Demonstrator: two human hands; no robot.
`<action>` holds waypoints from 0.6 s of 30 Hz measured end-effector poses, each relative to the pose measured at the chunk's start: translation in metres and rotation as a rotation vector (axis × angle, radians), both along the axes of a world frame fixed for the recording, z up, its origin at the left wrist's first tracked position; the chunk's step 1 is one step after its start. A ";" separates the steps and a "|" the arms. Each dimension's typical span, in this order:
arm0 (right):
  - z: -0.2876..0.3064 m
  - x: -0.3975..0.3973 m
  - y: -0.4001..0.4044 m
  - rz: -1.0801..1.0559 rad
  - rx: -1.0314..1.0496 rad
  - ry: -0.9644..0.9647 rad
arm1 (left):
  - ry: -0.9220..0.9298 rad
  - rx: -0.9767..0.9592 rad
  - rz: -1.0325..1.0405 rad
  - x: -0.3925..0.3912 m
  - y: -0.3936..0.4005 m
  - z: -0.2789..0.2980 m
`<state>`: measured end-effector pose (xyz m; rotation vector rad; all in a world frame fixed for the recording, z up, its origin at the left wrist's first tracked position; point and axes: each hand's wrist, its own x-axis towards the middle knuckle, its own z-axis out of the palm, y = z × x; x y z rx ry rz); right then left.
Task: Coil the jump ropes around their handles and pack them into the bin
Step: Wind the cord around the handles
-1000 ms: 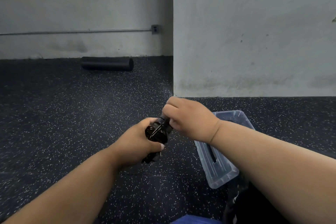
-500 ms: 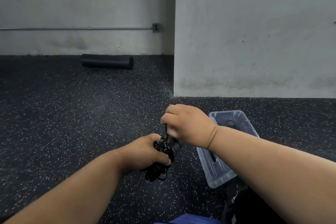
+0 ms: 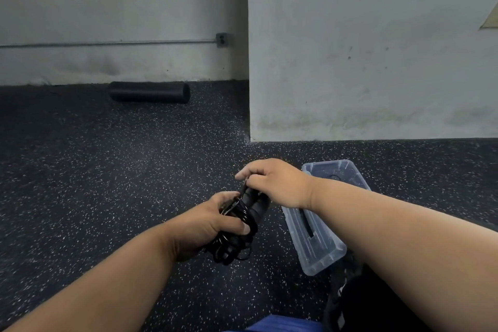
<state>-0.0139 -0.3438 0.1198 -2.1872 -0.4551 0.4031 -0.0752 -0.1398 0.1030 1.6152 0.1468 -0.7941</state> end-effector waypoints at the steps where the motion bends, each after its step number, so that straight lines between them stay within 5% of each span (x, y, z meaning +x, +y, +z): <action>1: 0.000 0.000 -0.001 0.020 -0.018 0.005 | -0.019 0.032 0.009 0.000 -0.002 0.000; 11: -0.010 0.001 -0.012 -0.028 0.011 -0.088 | -0.062 0.116 0.046 -0.001 -0.010 0.001; 18: -0.021 -0.013 -0.029 -0.220 0.063 0.157 | -0.246 0.217 0.044 -0.011 -0.024 -0.002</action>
